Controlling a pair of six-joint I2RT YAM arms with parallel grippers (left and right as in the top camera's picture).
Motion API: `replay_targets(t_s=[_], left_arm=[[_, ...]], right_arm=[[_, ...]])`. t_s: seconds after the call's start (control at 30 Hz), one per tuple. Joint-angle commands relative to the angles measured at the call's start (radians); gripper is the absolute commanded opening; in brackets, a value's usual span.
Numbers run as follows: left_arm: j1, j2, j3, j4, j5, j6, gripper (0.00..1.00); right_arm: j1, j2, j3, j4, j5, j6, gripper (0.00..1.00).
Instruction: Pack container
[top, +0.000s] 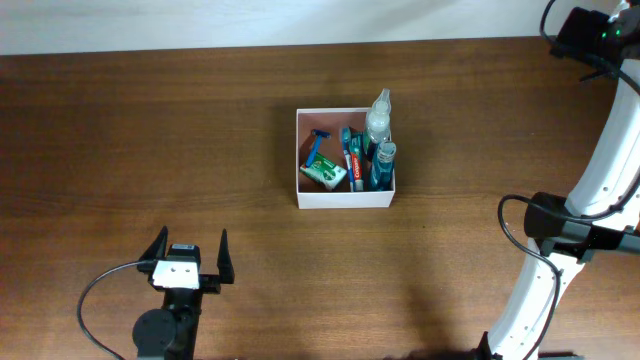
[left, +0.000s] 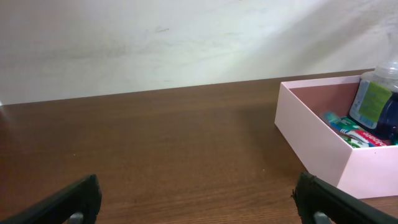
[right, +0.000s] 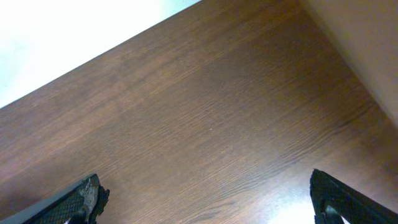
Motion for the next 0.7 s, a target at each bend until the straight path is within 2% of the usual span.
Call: replay_targets(t_s=[0.0, 0.07, 0.17, 0.3, 0.43, 0.67], left_arm=[[0.008, -0.010, -0.010, 0.004, -0.010, 0.016, 0.99], [0.008, -0.010, -0.010, 0.004, -0.010, 0.016, 0.99], [0.008, -0.010, -0.010, 0.004, -0.010, 0.016, 0.99], [0.008, -0.010, -0.010, 0.004, -0.010, 0.016, 0.99], [0.008, -0.010, -0.010, 0.004, -0.010, 0.016, 0.99], [0.008, -0.010, -0.010, 0.004, -0.010, 0.016, 0.99]], right_arm=[[0.011, -0.048, -0.015, -0.002, 0.077, -0.003, 0.98], [0.019, -0.113, -0.066, 0.028, 0.092, -0.003, 0.98], [0.031, -0.259, -0.258, 0.167, 0.104, -0.003, 0.98], [0.031, -0.503, -0.651, 0.448, 0.098, -0.002, 0.98], [0.031, -0.731, -1.018, 0.652, 0.064, 0.009, 0.98], [0.031, -1.075, -1.508, 0.816, -0.007, 0.021, 0.98]])
